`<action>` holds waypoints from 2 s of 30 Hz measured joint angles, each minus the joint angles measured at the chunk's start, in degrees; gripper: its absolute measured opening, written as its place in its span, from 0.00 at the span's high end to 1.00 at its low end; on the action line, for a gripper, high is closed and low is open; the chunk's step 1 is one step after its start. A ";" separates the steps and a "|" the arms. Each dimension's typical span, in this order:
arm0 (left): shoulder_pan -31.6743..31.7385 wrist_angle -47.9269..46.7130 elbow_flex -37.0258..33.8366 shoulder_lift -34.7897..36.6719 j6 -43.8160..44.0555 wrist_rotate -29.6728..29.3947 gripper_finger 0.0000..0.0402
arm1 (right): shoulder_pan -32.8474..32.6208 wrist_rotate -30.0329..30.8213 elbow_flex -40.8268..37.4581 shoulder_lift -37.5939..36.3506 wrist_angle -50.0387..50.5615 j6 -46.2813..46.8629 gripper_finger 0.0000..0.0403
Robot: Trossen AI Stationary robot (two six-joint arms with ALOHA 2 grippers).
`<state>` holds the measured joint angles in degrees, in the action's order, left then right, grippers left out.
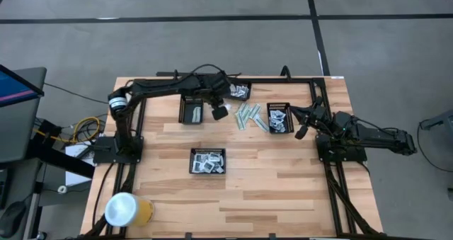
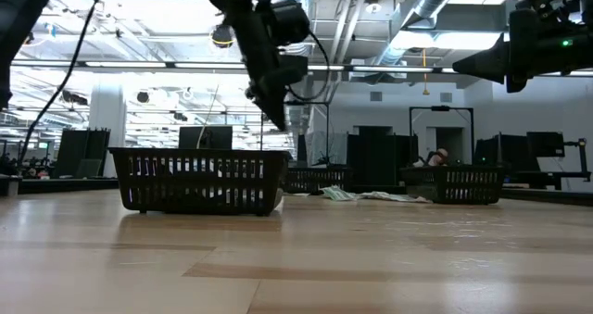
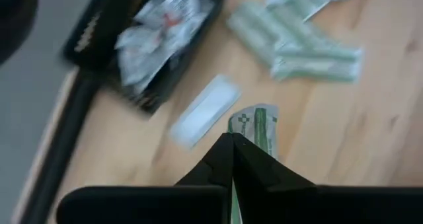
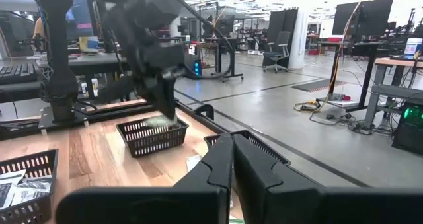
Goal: Pick & Place First Aid Supplies
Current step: Put the green bandage into the left black bin
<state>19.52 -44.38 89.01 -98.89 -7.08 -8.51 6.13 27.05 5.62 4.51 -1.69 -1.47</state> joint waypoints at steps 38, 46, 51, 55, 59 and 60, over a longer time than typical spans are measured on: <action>10.54 0.89 -20.72 11.98 35.64 -0.16 0.79 | 0.00 0.00 -0.01 0.02 0.00 0.02 0.98; 10.17 5.61 -20.72 11.98 35.56 4.25 0.69 | 0.00 0.00 0.00 0.02 0.00 0.00 0.98; 7.78 16.68 -20.70 11.98 30.45 7.16 0.70 | 0.00 0.00 -0.02 0.02 0.00 0.02 0.98; 4.54 26.75 -20.70 11.98 22.61 9.08 0.71 | 0.00 0.00 -0.02 0.02 0.00 0.02 0.98; 1.06 32.47 -20.62 11.71 10.70 9.18 0.71 | 0.00 0.00 -0.02 0.01 0.00 0.00 0.98; 0.40 32.77 -20.59 11.38 8.41 8.99 0.71 | 0.01 0.00 -0.01 0.02 0.00 0.01 0.98</action>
<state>19.92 -11.60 68.42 -87.51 1.33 0.48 6.14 27.05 5.62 4.54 -1.69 -1.46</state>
